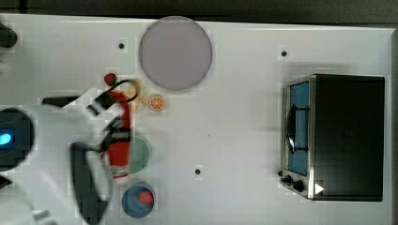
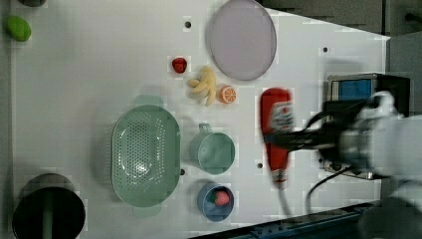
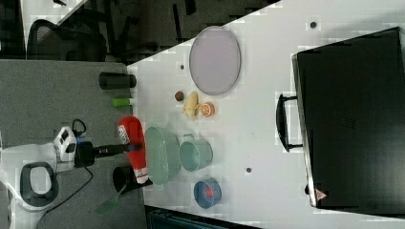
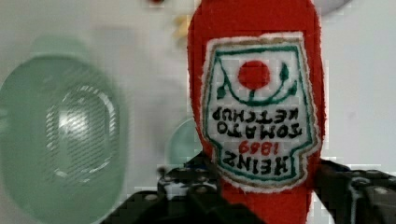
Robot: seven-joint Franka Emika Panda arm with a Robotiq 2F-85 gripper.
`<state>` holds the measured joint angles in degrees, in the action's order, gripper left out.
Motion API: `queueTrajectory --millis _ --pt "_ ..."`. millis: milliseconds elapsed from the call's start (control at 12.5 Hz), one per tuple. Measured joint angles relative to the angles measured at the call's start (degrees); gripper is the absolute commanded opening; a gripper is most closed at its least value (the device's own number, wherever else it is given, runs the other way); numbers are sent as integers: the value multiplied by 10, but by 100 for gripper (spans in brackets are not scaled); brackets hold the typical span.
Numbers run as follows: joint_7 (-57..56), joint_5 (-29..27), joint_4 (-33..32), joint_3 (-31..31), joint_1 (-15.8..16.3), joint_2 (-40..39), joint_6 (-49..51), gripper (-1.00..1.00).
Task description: Pick Ketchup from the table and place it in strainer.
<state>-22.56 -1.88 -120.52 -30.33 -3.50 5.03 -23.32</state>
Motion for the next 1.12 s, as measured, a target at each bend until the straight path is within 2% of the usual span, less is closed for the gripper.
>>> queueTrajectory --millis 240,560,880,960,1120 --pt "81 0 -15 -62 14 -39 -40 23" --pt "165 4 -4 -133 20 -131 -162 23" --pt "251 38 -3 -136 44 -225 -242 23" --pt "267 43 -3 -135 44 -246 -261 27" --pt "286 62 -4 -132 44 -283 -286 68"
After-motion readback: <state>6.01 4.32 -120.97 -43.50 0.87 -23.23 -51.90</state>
